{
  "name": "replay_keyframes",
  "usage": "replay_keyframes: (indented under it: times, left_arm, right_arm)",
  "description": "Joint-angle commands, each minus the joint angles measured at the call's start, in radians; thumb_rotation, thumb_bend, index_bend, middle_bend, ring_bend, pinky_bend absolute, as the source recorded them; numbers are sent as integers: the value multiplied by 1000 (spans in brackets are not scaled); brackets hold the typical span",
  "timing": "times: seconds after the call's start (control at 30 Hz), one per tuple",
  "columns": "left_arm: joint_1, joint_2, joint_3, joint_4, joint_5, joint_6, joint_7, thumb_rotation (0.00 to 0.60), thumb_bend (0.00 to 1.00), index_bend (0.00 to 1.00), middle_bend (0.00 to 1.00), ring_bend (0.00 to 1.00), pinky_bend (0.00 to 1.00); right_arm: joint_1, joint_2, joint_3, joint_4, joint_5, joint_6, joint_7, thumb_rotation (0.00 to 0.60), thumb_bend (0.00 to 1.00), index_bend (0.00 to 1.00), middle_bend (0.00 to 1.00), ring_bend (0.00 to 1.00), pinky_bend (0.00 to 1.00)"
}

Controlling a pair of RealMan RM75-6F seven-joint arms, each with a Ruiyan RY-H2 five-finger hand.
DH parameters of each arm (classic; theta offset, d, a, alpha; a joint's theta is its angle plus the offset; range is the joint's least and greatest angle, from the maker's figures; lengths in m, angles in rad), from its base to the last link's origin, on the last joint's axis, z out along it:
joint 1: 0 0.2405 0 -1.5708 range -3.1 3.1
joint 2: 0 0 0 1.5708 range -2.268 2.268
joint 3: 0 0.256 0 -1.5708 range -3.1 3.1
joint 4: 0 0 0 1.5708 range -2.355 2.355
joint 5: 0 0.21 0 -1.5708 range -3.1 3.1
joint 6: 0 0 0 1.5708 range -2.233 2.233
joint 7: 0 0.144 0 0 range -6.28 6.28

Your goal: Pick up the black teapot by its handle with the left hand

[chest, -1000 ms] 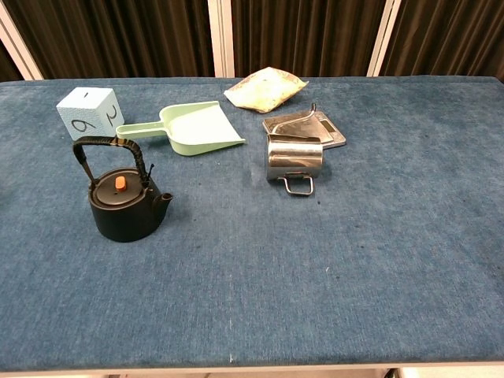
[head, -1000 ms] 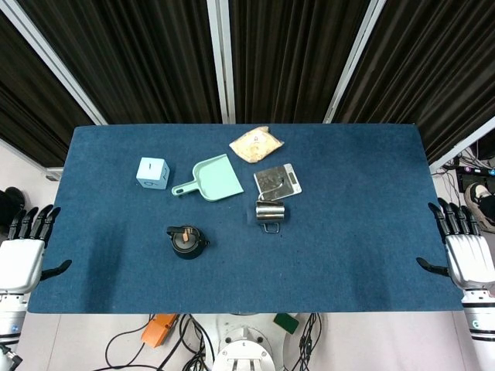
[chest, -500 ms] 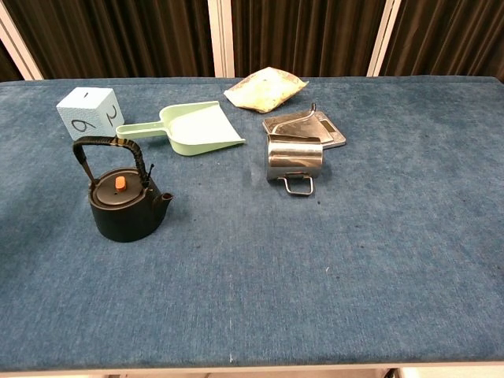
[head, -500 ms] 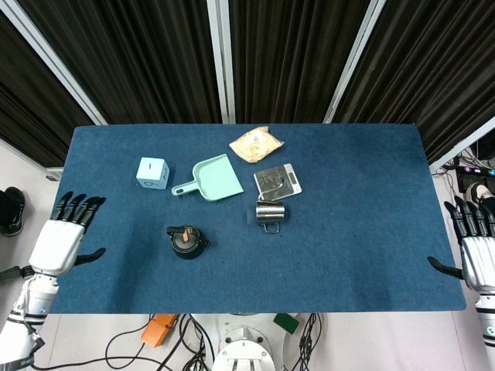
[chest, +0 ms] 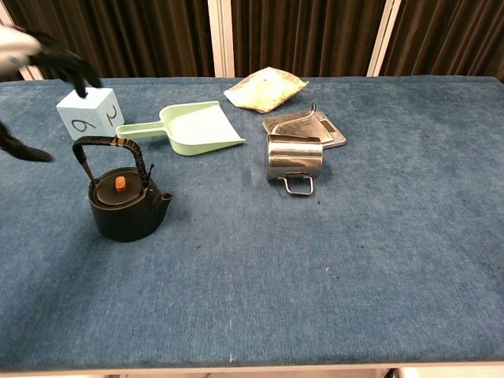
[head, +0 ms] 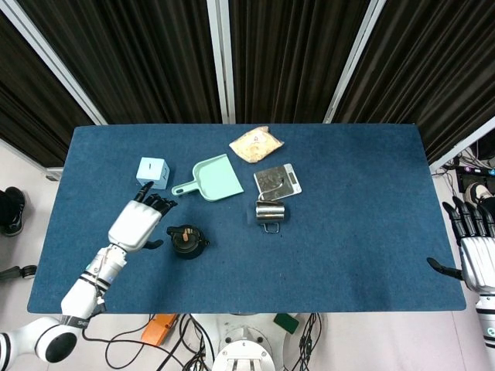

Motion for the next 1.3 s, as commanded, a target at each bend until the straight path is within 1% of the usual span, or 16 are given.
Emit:
replay_keyframes:
  times: [0.03, 0.13, 0.2, 0.43, 0.67, 0.97, 1.3]
  left_arm:
    - [-51, -63, -1, -14, -108, -22, 106, 600, 81, 277, 341, 311, 0]
    - [-61, -89, 10, -25, -161, 0, 149, 600, 81, 333, 399, 359, 0]
    - [-68, -104, 18, -29, -185, 12, 166, 600, 81, 350, 413, 371, 0]
    - [-95, -150, 20, -31, -219, 58, 193, 600, 81, 380, 446, 398, 0]
    - [-131, -182, 30, -27, -269, 85, 261, 600, 81, 461, 551, 488, 0]
    - [-164, -210, 44, -36, -350, 123, 317, 600, 81, 471, 557, 495, 0]
    - [-184, -220, 66, -41, -387, 152, 329, 600, 81, 579, 622, 543, 0]
  right_arm:
    - [0, 2, 0, -1, 1, -1, 2, 600, 44, 0, 21, 0, 0]
    - [-1, 3, -1, 2, 7, -5, 6, 600, 43, 0, 21, 0, 0]
    - [1, 2, -1, 5, 11, -12, 8, 600, 43, 0, 21, 0, 0]
    - [9, -4, -1, 13, 15, -31, 13, 600, 43, 0, 21, 0, 0]
    - [13, -5, -1, 21, 22, -41, 22, 600, 43, 0, 21, 0, 0]
    - [18, -10, 0, 29, 28, -53, 25, 600, 43, 0, 21, 0, 0]
    - [21, -12, -1, 34, 34, -61, 28, 600, 43, 0, 21, 0, 0]
